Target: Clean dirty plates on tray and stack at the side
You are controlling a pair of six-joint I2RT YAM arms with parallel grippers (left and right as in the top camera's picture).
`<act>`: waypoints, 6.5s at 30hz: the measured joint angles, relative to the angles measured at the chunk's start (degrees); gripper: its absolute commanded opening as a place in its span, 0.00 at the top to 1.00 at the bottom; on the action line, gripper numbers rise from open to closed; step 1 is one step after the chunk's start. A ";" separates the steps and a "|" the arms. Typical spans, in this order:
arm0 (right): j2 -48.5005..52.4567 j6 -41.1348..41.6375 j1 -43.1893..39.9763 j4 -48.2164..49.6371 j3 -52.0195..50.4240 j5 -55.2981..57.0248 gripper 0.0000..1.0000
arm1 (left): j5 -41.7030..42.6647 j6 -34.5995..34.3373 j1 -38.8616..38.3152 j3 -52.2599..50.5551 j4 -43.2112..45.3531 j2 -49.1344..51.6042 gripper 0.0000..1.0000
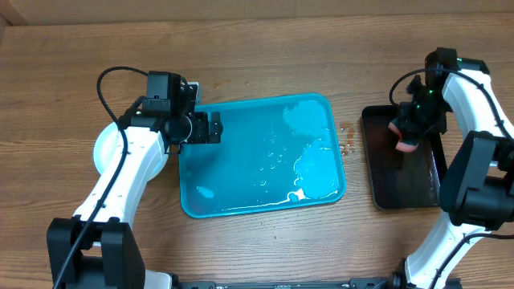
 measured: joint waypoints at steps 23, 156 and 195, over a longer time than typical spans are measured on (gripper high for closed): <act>-24.13 3.06 1.55 -13.20 4.87 -0.48 0.03 | -0.02 0.20 0.00 0.00 0.00 0.00 0.00; -116.69 4.24 15.41 67.49 -89.79 -7.93 0.00 | -0.85 21.57 6.51 -53.46 33.73 -80.67 0.00; -116.69 4.26 15.39 67.47 -89.79 -7.91 0.00 | -0.63 22.88 6.40 -64.98 35.47 -91.27 0.00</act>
